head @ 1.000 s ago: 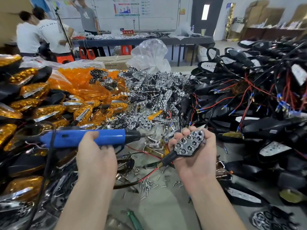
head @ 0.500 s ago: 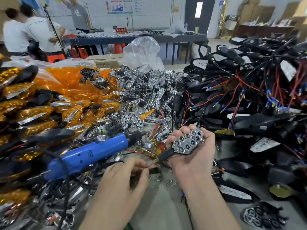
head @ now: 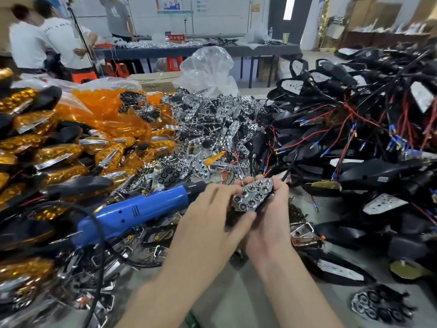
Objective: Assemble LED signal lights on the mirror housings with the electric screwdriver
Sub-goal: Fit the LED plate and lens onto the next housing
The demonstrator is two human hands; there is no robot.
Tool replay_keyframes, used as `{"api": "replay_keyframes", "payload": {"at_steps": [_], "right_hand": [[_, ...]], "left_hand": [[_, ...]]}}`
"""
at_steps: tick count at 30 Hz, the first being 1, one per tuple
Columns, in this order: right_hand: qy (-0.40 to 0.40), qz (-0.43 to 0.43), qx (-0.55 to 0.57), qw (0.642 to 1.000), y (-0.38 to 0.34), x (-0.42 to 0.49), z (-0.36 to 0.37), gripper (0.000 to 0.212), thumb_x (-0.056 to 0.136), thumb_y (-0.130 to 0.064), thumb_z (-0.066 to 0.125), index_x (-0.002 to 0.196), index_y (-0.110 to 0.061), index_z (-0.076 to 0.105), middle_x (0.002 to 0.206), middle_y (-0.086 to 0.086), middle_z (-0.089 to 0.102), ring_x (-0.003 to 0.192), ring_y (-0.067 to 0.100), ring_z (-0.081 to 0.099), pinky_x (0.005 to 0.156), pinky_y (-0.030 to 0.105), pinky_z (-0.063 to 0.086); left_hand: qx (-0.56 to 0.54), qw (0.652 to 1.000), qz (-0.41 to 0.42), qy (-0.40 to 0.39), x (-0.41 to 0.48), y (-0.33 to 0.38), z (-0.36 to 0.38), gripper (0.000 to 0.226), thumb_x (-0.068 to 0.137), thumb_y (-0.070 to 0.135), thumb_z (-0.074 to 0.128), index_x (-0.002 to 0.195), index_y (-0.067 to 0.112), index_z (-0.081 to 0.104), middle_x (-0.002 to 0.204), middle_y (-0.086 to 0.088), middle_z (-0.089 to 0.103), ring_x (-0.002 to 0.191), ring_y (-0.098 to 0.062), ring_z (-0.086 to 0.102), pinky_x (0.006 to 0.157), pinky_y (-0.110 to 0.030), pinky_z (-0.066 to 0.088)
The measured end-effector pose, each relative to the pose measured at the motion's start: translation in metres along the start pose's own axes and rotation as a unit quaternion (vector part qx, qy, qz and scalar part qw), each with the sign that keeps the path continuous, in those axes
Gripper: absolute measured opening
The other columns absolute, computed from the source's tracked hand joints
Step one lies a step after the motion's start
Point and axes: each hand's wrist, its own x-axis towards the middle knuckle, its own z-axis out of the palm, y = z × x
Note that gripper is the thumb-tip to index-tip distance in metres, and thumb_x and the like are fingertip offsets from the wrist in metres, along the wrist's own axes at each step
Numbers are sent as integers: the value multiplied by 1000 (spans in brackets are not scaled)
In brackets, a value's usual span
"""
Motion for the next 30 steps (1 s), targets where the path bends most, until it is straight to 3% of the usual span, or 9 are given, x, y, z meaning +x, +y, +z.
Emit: {"api": "replay_keyframes", "payload": {"at_steps": [5,9,14,17,20,23,27,30], "right_hand": [[50,21,-50,997,-3,-2,-2,43,99,-46,49,65,-27,67,75,-6,64,63,14,65,63,29,56],[65,23,-59,996,-1,-2,-1,51,102,-49,50,62,-26,72,71,-4,67,61,14,68,56,25,57],[80,32,-96,992,1,-3,2,32,98,-54,54,85,-29,69,89,-2,68,81,17,69,75,31,60],[89,42,-123,988,2,-3,1,36,97,-57,53,91,-26,71,94,2,70,86,21,69,78,33,59],[104,26,-135,985,3,-3,0,40,99,-54,54,82,-26,77,90,4,75,78,21,73,67,32,61],[108,9,-141,984,2,-2,1,38,100,-52,55,91,-23,78,94,8,77,76,22,75,60,32,61],[88,-14,-169,982,3,-2,-1,45,102,-53,52,73,-34,81,90,1,79,77,17,76,64,29,60],[99,-5,-197,975,3,-5,1,43,100,-58,51,101,-24,78,99,2,80,85,19,78,59,28,59]], "left_hand": [[-27,999,-3,20,4,4,10,38,90,50,53,124,55,36,114,26,46,106,4,52,85,-31,52],[-24,1000,-17,0,7,-1,12,51,84,66,46,130,52,32,117,27,40,106,4,49,82,-32,52],[-33,999,-39,-3,9,0,14,44,85,63,48,127,53,37,114,25,38,99,1,50,82,-32,50],[-36,998,-56,11,9,1,16,42,86,60,50,126,50,42,111,23,39,95,2,48,78,-27,48],[-10,999,-49,14,8,2,14,44,87,58,53,129,45,46,109,21,38,91,-1,53,76,-28,50],[-2,999,-51,7,9,1,12,45,86,59,54,127,41,49,111,20,39,93,-3,55,81,-33,53],[-13,998,-61,1,15,-1,6,45,78,63,52,116,40,50,109,21,44,101,4,52,89,-33,52],[-22,998,-61,-14,19,-3,2,45,74,64,52,111,40,46,107,22,47,100,6,47,90,-27,49]]}}
